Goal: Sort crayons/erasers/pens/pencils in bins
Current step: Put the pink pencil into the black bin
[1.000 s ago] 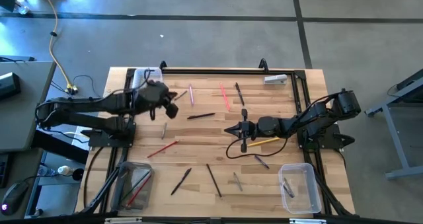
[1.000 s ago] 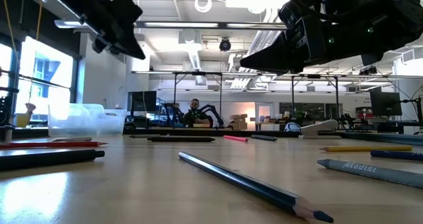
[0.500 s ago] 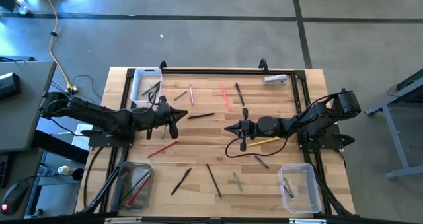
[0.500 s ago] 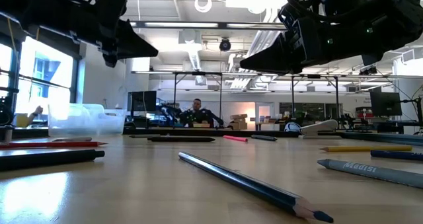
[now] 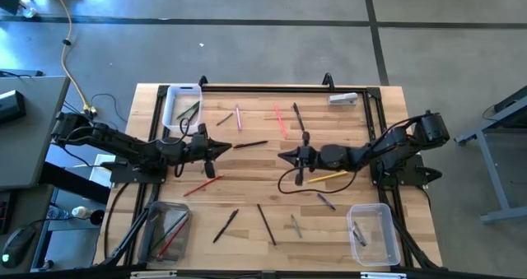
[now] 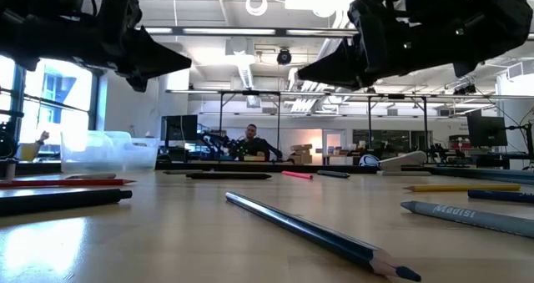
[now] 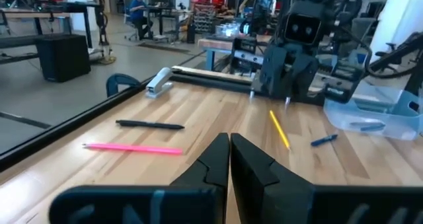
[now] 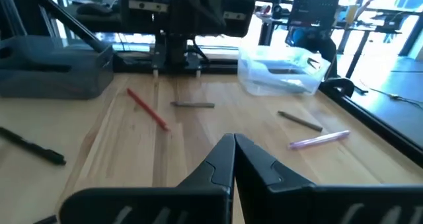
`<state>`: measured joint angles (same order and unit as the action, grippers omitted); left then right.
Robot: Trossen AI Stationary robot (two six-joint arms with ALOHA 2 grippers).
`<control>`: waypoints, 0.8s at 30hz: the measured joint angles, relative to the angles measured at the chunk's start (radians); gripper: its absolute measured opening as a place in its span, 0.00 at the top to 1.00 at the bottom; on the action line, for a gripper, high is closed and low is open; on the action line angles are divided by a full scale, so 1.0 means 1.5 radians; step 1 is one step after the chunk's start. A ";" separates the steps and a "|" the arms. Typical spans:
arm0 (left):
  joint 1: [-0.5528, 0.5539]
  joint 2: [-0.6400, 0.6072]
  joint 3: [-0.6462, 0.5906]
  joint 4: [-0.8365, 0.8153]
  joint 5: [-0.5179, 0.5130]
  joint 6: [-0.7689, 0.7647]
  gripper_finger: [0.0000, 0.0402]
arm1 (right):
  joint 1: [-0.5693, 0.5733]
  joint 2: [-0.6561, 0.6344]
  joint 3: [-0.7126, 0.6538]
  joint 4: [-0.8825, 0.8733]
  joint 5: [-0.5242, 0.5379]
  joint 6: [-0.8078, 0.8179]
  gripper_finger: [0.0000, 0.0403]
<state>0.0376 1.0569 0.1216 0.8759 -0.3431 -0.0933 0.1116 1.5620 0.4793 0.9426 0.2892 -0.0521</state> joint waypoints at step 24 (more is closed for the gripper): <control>0.015 0.000 -0.018 0.043 0.018 0.065 0.99 | -0.081 0.000 0.354 -0.749 0.087 0.334 0.69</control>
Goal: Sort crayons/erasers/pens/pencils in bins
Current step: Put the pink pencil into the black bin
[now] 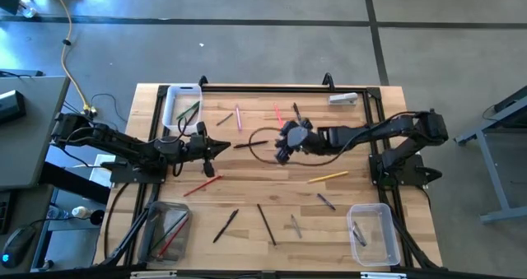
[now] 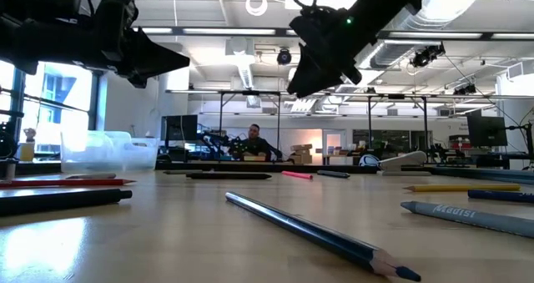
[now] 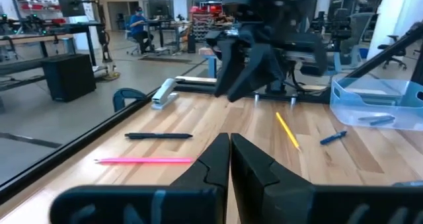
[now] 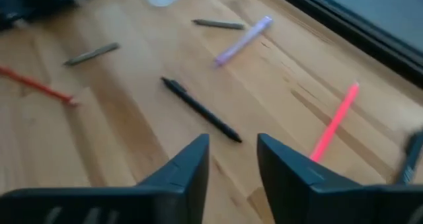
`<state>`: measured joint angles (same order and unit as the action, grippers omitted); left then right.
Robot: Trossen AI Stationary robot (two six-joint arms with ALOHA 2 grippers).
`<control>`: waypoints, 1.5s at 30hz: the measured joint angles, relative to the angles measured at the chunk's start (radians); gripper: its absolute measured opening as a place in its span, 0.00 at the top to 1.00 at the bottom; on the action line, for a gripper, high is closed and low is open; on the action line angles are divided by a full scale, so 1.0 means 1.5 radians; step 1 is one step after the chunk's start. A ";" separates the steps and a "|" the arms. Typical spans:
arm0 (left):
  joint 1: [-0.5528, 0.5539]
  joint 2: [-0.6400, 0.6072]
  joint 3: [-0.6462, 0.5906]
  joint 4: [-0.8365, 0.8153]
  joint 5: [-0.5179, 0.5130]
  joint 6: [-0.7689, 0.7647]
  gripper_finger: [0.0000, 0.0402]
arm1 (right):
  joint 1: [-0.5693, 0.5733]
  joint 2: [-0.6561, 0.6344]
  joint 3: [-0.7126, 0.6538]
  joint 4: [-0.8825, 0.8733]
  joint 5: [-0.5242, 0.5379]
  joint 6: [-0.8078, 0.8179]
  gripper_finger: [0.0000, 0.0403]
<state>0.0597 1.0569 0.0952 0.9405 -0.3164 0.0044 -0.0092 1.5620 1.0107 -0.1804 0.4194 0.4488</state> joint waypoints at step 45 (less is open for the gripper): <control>0.000 0.000 0.000 -0.001 0.001 0.000 0.99 | -0.195 0.219 0.002 0.029 -0.037 0.112 0.44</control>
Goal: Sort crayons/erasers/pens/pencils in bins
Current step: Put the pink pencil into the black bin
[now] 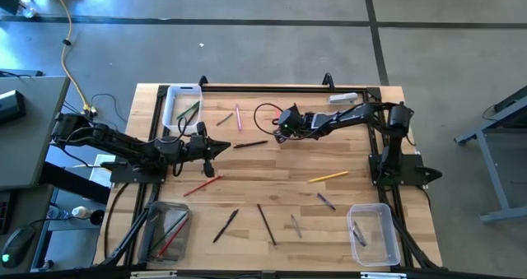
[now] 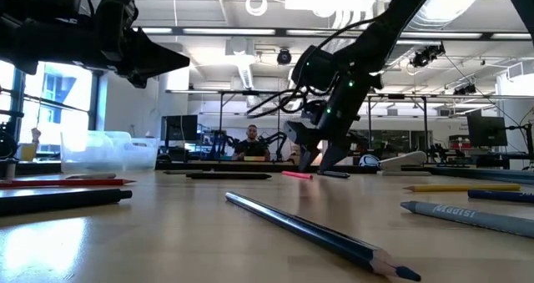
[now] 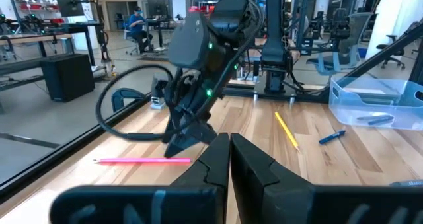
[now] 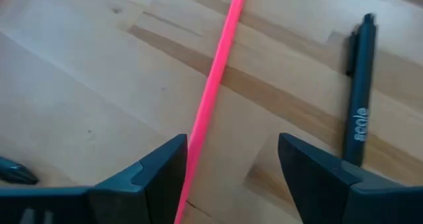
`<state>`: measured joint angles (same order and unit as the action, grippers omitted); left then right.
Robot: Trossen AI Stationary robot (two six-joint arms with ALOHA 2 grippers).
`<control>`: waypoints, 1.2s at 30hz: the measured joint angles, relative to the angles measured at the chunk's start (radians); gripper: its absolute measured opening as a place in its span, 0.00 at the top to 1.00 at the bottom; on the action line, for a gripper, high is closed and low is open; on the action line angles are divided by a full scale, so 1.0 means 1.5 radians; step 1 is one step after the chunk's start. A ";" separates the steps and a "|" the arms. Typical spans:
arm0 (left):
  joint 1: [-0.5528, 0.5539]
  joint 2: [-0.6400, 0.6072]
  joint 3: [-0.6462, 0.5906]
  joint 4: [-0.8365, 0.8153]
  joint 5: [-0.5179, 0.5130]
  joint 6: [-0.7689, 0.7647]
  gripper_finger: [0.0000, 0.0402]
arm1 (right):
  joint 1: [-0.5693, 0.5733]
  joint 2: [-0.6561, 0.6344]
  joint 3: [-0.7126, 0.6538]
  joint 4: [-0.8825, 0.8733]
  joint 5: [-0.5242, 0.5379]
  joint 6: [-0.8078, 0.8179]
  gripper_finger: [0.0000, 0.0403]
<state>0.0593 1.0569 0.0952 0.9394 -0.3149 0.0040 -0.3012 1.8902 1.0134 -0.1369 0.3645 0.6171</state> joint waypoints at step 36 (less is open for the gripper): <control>0.061 0.000 0.000 -0.006 -0.059 -0.156 0.99 | 0.023 0.018 0.001 -0.034 -0.017 -0.028 0.91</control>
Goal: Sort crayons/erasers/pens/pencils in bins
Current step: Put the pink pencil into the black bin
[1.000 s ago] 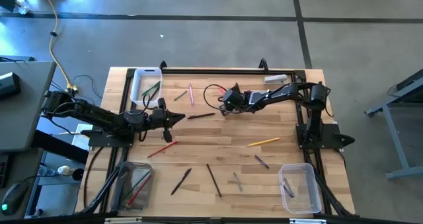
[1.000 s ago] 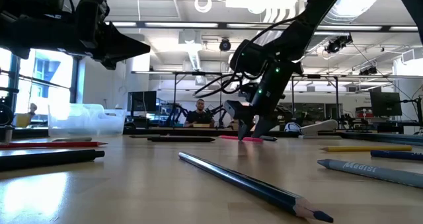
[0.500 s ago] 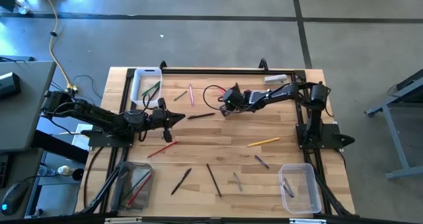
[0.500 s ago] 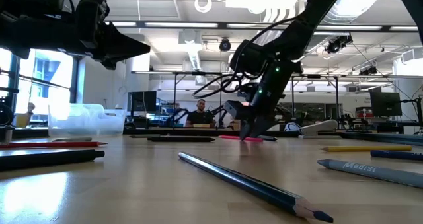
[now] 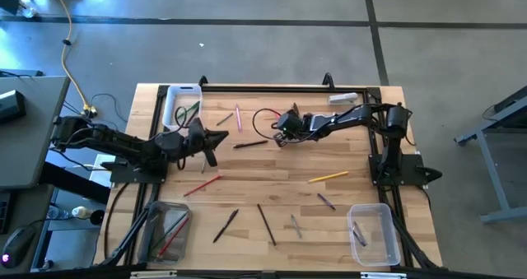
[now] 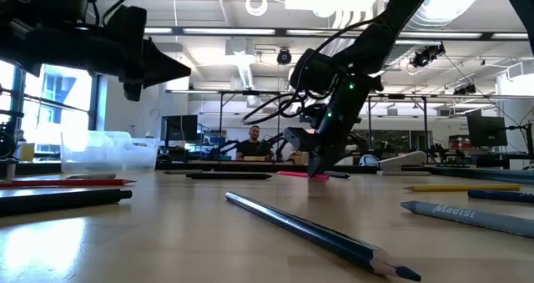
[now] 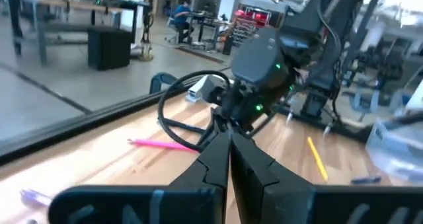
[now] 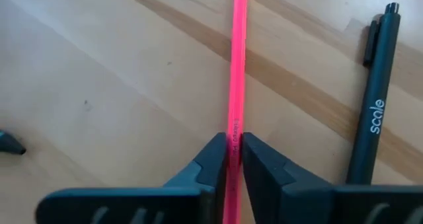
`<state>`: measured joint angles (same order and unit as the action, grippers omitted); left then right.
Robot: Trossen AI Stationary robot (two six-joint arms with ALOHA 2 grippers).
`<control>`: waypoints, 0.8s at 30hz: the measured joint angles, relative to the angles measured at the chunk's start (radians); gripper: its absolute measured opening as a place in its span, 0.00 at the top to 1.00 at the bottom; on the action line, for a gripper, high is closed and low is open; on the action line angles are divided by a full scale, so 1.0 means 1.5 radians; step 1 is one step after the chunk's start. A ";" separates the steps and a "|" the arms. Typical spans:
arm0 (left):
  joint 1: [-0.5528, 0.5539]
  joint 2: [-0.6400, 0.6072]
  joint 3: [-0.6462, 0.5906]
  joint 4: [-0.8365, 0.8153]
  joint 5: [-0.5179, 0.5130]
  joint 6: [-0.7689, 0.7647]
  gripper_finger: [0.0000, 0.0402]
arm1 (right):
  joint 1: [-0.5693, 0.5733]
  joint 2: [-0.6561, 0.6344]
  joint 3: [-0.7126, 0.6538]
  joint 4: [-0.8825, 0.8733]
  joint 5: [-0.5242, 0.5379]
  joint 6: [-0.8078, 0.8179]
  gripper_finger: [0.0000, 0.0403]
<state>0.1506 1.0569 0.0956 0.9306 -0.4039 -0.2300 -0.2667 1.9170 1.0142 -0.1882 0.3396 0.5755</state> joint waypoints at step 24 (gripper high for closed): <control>0.081 0.000 0.000 -0.015 0.186 -0.260 0.98 | 0.145 -0.036 -0.080 0.373 -0.018 0.098 1.00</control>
<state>0.2726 1.0569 0.0956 0.9086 -0.1252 -0.6194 -0.0497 1.8626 0.8943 0.3713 0.3132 0.7225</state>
